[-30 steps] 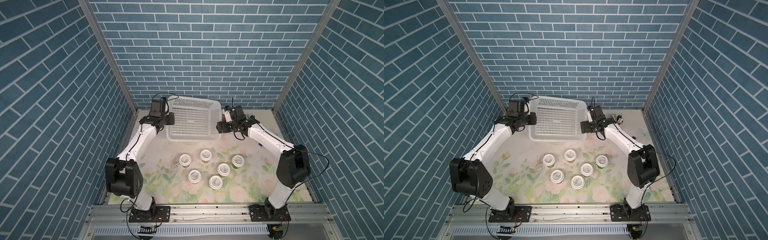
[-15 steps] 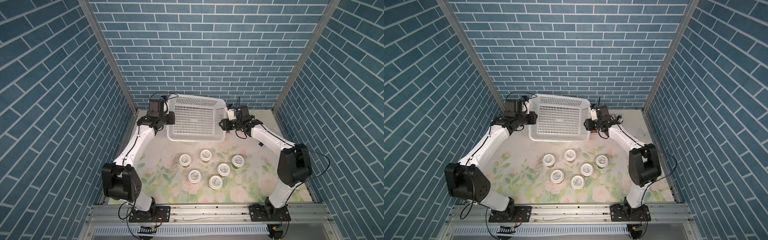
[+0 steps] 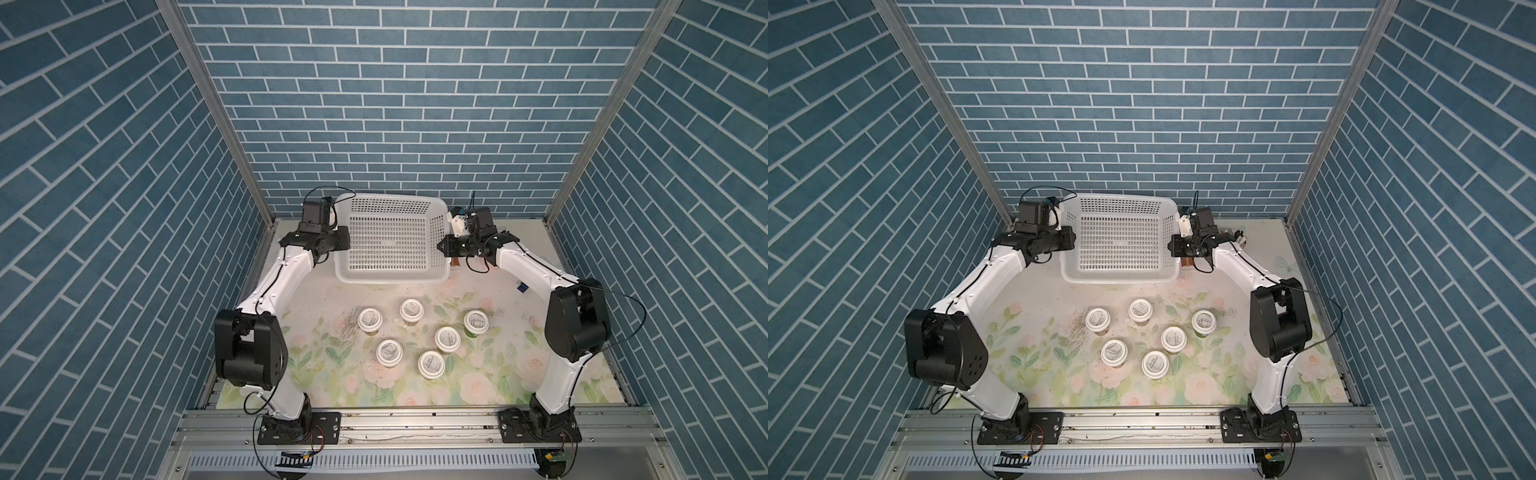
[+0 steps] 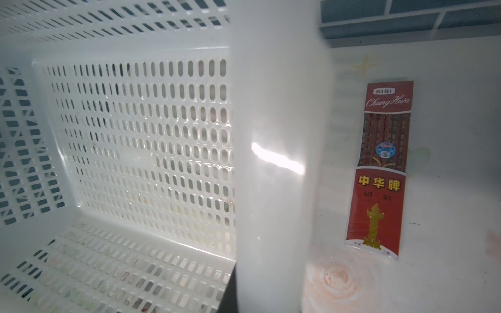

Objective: Put the yogurt in the basket
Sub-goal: Place the basket at the center of the board.

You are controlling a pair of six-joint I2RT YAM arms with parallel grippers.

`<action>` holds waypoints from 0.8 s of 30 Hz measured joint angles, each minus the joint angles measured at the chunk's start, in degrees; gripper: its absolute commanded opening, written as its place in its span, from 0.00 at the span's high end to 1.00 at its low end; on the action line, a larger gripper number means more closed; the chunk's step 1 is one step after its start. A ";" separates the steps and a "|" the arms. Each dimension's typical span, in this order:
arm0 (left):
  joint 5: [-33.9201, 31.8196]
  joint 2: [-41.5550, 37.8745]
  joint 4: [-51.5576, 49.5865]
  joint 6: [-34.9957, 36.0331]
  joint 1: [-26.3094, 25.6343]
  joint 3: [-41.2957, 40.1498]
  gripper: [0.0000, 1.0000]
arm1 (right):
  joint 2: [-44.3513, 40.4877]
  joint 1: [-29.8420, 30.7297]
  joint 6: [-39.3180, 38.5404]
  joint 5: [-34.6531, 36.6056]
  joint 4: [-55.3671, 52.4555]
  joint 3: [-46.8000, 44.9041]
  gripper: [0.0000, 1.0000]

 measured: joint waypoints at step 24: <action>-0.85 13.94 1.07 -3.30 -0.26 -0.07 1.00 | 11.37 -0.13 -1.46 3.28 -14.27 11.04 1.00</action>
